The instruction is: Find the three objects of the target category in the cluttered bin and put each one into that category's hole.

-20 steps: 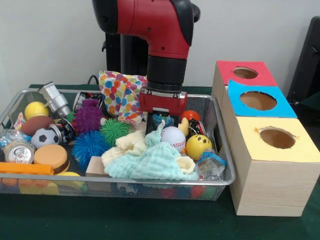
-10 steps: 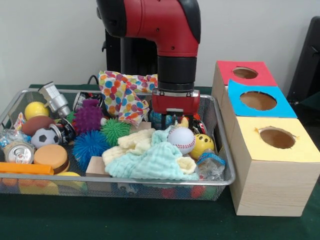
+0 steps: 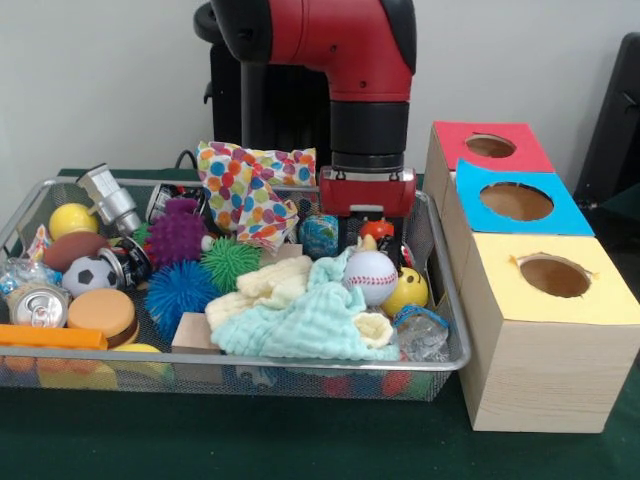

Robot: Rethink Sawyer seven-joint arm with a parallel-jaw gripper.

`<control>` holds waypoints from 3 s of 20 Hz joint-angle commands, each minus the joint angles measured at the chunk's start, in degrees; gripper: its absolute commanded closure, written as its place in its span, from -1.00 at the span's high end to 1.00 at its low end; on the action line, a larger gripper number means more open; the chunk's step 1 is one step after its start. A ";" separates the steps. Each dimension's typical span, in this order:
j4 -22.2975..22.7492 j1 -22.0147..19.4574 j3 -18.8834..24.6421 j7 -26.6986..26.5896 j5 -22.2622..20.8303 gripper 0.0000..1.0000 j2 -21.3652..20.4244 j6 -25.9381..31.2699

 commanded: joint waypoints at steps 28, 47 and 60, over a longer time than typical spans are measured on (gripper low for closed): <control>-5.90 9.89 -14.96 7.18 3.27 1.00 3.29 4.60; 2.89 7.98 -13.49 6.19 12.42 1.00 2.30 9.40; 9.66 6.44 -9.97 7.49 19.30 1.00 -0.27 9.90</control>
